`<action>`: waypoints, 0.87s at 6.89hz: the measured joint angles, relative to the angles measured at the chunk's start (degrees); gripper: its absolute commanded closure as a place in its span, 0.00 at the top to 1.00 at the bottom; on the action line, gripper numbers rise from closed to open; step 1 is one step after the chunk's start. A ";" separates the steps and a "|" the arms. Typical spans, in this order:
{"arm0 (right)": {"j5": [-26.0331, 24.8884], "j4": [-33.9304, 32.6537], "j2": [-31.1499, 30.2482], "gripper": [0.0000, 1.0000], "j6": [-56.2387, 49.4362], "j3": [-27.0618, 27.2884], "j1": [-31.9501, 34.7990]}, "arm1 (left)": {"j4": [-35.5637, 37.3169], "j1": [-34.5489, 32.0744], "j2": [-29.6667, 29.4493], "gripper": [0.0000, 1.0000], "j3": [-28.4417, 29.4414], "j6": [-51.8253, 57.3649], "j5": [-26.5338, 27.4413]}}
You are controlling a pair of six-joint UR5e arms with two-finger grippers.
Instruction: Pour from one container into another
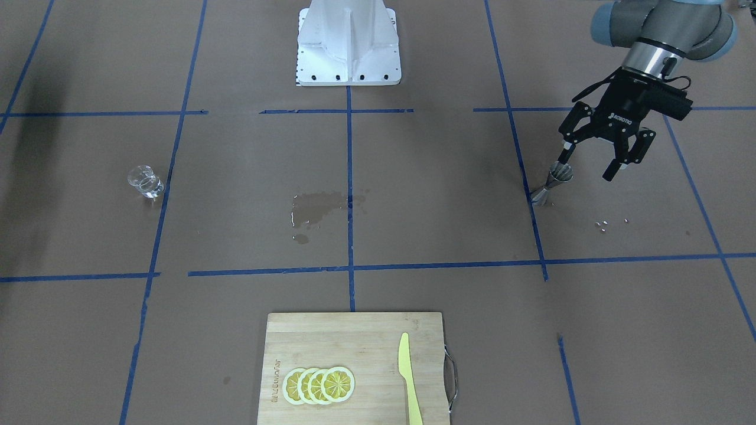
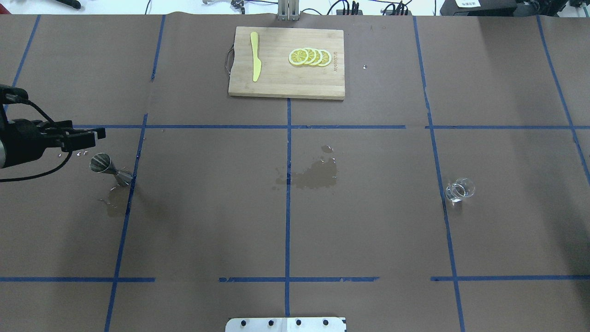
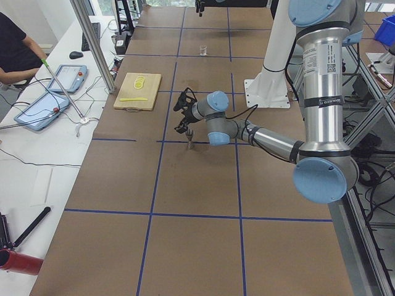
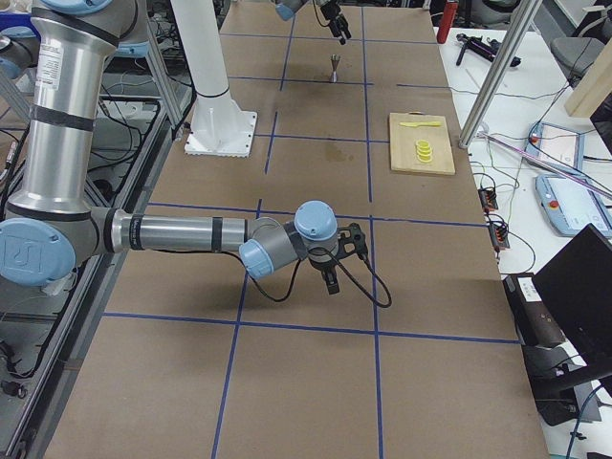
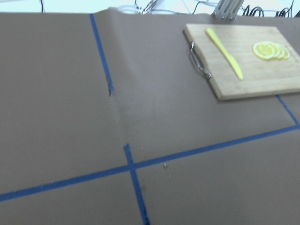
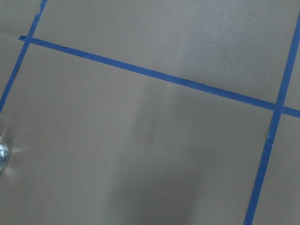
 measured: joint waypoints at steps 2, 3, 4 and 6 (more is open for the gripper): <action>0.06 0.20 -0.03 1.00 0.16 -0.06 -0.04 | 0.00 11.68 1.85 0.99 -0.35 -0.91 26.16; 0.09 0.22 -0.03 1.00 0.19 -0.07 -0.04 | -0.13 16.42 2.97 0.99 -0.28 -3.53 35.80; 0.15 0.23 -0.03 1.00 0.20 -0.10 -0.04 | -0.21 21.39 4.04 0.99 -0.09 -7.34 43.90; 0.25 0.19 -0.06 1.00 0.21 -0.21 -0.04 | -0.29 29.08 4.80 0.99 2.10 -13.66 55.59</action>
